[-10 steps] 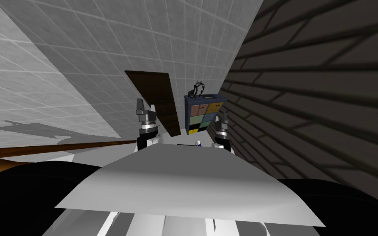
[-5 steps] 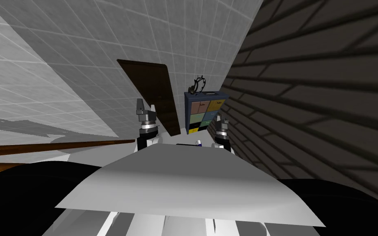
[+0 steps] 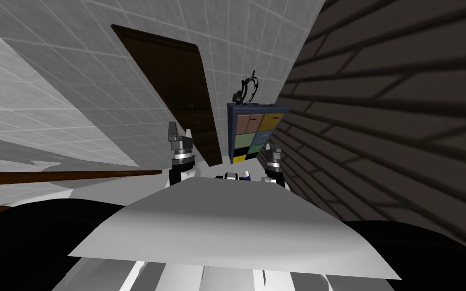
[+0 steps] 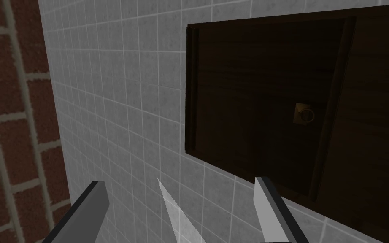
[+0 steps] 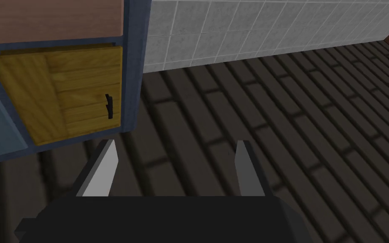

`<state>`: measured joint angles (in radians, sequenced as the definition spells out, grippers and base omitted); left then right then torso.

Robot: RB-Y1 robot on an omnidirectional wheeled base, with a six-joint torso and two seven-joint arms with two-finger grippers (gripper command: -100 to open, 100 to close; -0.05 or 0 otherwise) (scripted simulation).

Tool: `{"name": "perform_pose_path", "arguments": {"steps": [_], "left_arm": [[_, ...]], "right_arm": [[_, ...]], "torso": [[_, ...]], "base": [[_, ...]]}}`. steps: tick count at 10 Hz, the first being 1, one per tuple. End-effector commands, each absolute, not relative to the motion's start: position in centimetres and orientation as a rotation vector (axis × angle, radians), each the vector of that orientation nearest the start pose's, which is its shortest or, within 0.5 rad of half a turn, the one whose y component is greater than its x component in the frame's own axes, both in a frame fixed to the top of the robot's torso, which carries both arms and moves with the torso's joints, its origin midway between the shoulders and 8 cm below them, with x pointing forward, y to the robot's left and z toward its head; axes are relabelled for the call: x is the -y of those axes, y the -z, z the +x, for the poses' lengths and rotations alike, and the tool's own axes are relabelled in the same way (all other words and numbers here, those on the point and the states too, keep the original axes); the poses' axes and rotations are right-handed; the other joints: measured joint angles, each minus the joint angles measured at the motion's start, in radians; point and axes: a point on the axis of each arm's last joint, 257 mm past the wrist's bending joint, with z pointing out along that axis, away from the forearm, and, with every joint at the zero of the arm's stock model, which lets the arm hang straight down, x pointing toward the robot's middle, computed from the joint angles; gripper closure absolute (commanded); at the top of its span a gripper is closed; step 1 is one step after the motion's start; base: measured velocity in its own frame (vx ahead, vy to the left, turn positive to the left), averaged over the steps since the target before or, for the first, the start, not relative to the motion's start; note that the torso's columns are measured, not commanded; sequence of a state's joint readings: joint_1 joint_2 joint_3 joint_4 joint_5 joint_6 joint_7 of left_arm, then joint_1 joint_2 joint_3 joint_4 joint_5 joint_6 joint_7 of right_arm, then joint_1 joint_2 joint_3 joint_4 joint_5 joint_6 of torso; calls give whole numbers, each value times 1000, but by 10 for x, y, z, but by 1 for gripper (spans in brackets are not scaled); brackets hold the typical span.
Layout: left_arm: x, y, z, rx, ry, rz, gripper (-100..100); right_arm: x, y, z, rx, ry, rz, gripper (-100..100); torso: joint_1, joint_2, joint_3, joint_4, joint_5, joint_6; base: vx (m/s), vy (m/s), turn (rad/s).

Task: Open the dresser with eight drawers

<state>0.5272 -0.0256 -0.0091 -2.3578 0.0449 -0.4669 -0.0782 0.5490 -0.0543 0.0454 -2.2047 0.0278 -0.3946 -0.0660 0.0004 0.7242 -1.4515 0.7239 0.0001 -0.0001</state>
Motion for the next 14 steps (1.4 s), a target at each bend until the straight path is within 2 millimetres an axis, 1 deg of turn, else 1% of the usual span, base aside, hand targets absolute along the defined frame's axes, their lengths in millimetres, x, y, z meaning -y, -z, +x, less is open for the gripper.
{"name": "perform_pose_path", "arguments": {"steps": [1,2,4,11,14], "left_arm": [[-285,-44,331,-569,1261,-659,0],[-285,-44,331,-569,1261,-659,0],[-285,-44,331,-569,1261,-659,0],[-285,-44,331,-569,1261,-659,0],[-285,-44,331,-569,1261,-659,0]], "right_arm": [[270,56,369,-878,-1218,740,-100],[270,56,369,-880,-1212,736,-100],[272,61,369,-928,-1129,668,-100],[277,71,369,-1008,-922,516,-100],[282,79,369,-1047,-810,431,-100]], "torso": [[0,9,-20,10,0,0],[0,12,-24,13,0,0],[0,14,-24,14,0,0],[0,14,-25,14,0,0],[0,14,-25,14,0,0]], "base": [[36,14,21],[26,9,10],[30,12,31],[28,11,21],[39,15,28]]}}
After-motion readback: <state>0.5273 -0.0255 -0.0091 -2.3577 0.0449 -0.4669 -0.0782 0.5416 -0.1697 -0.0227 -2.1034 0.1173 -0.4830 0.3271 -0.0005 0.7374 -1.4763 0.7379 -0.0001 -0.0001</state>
